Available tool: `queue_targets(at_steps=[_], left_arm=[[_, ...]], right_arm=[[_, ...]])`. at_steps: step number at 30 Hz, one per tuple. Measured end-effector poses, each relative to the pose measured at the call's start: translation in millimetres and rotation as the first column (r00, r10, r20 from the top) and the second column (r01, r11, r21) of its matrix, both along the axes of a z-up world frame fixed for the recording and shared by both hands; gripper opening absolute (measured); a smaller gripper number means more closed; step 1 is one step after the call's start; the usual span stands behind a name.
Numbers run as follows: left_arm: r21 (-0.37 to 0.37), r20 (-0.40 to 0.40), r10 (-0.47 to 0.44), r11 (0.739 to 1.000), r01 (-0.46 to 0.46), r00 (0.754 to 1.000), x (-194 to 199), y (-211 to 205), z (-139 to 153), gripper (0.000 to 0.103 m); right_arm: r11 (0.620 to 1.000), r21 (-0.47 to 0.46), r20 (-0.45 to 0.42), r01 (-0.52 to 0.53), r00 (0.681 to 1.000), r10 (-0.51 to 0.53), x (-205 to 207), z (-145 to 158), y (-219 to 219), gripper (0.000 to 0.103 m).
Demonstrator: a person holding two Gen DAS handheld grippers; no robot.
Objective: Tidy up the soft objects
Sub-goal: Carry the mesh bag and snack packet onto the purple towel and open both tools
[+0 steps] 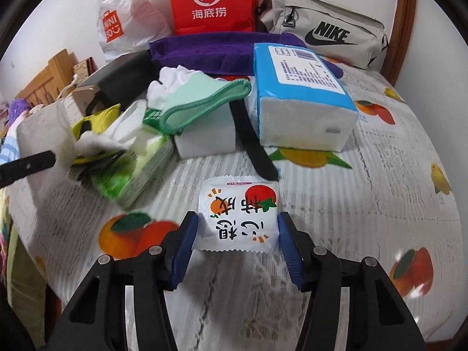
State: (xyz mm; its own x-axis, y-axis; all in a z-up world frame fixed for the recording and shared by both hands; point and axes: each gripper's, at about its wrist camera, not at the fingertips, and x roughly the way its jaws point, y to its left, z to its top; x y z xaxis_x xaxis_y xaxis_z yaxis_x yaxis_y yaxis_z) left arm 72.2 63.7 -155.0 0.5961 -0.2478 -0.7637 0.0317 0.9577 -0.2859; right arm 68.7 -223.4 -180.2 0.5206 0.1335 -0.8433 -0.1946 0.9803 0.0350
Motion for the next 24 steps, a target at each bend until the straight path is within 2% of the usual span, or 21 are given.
queue_targets(at_steps=[5, 8, 15, 24], left_arm=[[-0.003, 0.009, 0.008, 1.000, -0.008, 1.000, -1.5, 2.7, 4.0, 0.020], [0.000, 0.020, 0.013, 1.000, -0.013, 1.000, -3.4, 3.5, 8.7, 0.014], [0.016, 0.052, 0.011, 1.000, -0.012, 0.999, -5.3, 4.5, 24.6, 0.009], [0.045, 0.088, 0.018, 0.999, -0.022, 0.996, 1.0, 5.5, 49.4, 0.008]], right_arm=[[1.000, -0.005, 0.003, 0.010, 1.000, -0.010, -9.6, 3.4, -10.3, 0.055], [0.999, 0.001, 0.009, 0.038, 0.999, -0.038, -13.9, 4.8, -21.7, 0.055], [0.996, 0.027, 0.045, 0.090, 0.995, -0.091, -13.9, 16.8, -42.0, 0.055], [0.994, 0.043, 0.082, 0.098, 0.991, -0.102, -5.5, 38.4, -45.5, 0.055]])
